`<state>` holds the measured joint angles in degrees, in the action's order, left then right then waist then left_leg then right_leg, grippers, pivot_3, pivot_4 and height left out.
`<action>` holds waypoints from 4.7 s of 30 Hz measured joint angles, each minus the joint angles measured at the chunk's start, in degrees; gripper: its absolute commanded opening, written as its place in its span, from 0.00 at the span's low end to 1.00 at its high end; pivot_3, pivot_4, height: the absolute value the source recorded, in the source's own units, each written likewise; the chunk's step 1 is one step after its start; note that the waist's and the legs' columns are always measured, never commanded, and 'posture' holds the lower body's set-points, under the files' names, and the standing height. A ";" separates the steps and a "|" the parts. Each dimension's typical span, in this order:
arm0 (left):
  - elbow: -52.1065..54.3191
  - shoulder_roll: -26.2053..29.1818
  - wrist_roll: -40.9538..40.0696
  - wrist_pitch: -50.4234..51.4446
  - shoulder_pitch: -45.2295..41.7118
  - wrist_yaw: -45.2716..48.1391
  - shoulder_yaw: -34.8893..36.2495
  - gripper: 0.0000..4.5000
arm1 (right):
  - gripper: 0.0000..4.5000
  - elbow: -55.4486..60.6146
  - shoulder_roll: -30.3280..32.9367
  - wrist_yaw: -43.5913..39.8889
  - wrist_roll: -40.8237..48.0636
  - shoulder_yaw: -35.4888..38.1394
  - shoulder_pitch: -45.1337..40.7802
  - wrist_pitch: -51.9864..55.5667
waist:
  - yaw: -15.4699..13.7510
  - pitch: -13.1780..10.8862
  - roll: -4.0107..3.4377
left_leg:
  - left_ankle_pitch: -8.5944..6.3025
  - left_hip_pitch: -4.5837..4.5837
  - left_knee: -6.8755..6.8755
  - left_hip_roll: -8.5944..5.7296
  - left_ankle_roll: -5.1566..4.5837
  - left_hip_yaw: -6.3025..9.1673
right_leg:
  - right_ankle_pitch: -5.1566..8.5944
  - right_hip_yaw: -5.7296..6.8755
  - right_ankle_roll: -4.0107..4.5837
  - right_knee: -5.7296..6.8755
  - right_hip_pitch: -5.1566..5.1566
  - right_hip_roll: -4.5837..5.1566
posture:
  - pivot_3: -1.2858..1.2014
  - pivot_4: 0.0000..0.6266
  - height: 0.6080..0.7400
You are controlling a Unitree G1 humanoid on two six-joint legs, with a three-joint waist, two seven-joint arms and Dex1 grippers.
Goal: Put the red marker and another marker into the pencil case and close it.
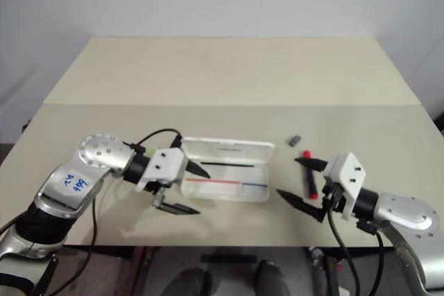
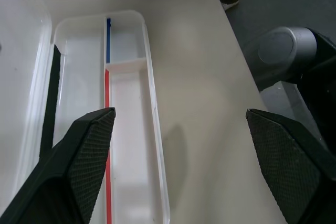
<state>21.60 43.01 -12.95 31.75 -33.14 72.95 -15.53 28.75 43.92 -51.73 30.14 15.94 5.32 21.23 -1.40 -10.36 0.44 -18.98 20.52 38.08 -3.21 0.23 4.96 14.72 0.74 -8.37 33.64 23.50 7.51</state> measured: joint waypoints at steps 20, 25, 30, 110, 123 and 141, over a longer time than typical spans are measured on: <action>13.93 0.90 -10.52 12.05 -1.76 -9.66 5.39 0.94 | 1.00 -7.03 1.56 -3.40 -3.26 -2.31 -6.14 -2.16 | 0.02 -0.01 0.02 | 0.09 -0.01 -0.01 0.00 0.17 -0.01 | 0.00 -0.01 0.00 -0.01 0.00 -0.01 | 0.52 0.24 1.00; 13.21 -0.27 -11.90 11.61 -1.94 -13.38 9.34 0.94 | 1.00 -8.94 2.47 -3.13 -4.48 -2.28 -7.55 -2.25 | 0.02 -0.01 0.02 | 0.10 -0.01 0.00 0.00 0.19 -0.01 | 0.00 -0.01 0.01 -0.01 0.00 -0.01 | 0.52 0.24 1.00; 9.42 0.36 -11.82 8.41 -1.84 -14.60 11.57 0.94 | 1.00 -11.00 2.62 -1.30 -5.56 -1.95 -9.91 -2.03 | 0.04 -0.01 0.01 | 0.11 -0.01 -0.01 0.00 0.21 -0.02 | 0.00 -0.01 0.01 -0.01 0.01 -0.01 | 0.52 0.24 1.00; -2.30 -17.94 -6.11 -7.79 3.64 -18.53 -1.94 0.94 | 1.00 7.56 -11.70 39.51 -9.78 -6.64 -21.80 66.78 | 0.03 0.01 0.00 | 0.06 0.09 -0.05 0.01 0.20 -0.11 | 0.00 -0.03 0.01 -0.10 0.13 -0.02 | 0.52 0.24 1.00; -2.39 -18.09 -5.79 -7.81 2.64 -18.88 -1.94 0.94 | 0.13 4.99 -13.68 39.57 -8.66 -7.94 -23.64 68.91 | -0.30 0.29 0.44 | 0.05 -0.08 0.03 -0.10 -0.20 0.04 | -0.21 -0.01 0.18 -0.27 -0.24 0.05 | 0.52 0.24 1.00; -4.60 -18.14 -5.61 -8.50 2.07 -19.50 -0.66 0.94 | 0.13 -0.14 -13.37 39.92 -14.88 -4.07 -22.09 35.96 | 0.16 0.15 0.20 | 0.32 0.20 -0.46 0.01 0.25 -0.15 | -0.28 -0.03 -0.01 -0.22 0.27 -0.04 | 0.52 0.24 1.00</action>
<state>17.00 24.87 -18.56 23.25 -31.07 53.45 -16.19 28.61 30.54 -11.80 15.26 11.87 -16.77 57.19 -1.24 -10.21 0.64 -18.66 20.72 37.62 -3.20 0.47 4.81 14.44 0.71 -8.38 33.42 23.77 7.46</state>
